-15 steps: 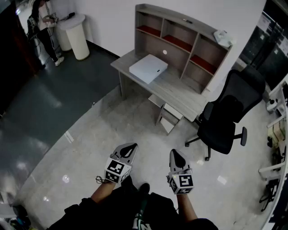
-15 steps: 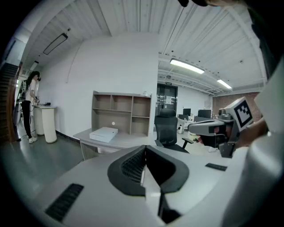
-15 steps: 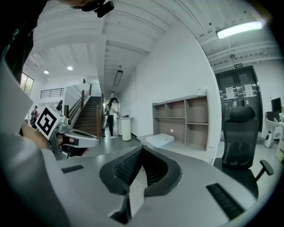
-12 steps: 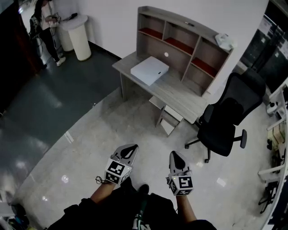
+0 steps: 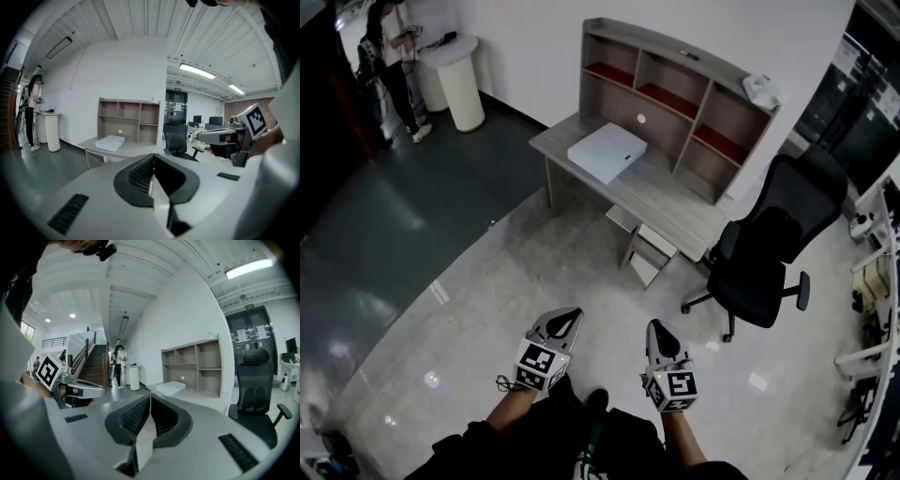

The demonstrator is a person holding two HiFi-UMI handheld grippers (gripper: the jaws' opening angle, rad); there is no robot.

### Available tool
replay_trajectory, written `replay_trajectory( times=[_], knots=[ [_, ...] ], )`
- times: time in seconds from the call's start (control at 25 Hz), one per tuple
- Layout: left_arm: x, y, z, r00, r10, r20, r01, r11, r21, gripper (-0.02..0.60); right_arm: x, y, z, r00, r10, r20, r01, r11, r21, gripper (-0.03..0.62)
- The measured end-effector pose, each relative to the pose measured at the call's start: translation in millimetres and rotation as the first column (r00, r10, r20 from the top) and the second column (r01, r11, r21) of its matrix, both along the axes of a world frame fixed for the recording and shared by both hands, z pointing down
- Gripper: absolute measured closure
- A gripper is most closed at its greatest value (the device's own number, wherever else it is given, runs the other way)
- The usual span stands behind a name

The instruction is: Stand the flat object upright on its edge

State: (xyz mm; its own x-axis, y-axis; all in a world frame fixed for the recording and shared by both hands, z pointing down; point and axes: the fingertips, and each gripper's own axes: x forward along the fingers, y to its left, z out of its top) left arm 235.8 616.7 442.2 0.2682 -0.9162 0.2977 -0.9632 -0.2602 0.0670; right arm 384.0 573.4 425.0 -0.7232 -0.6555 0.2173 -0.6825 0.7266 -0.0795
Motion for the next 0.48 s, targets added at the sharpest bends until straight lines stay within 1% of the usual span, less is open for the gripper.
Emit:
replay_trajectory(
  times=[0.2,0.48],
  knots=[
    [-9,3,0,1.0,-0.006,-0.009,0.006,1.0,0.001,0.571,-10,2,1,1.0,-0.005,0.0,0.005,1.0,-0.001,0.56],
    [-31,0,-1,1.0,-0.011,-0.016,0.011,1.0,0.0,0.571,-39,-3,3,0.999,-0.033,0.002,0.033,0.999,-0.022,0.56]
  ],
)
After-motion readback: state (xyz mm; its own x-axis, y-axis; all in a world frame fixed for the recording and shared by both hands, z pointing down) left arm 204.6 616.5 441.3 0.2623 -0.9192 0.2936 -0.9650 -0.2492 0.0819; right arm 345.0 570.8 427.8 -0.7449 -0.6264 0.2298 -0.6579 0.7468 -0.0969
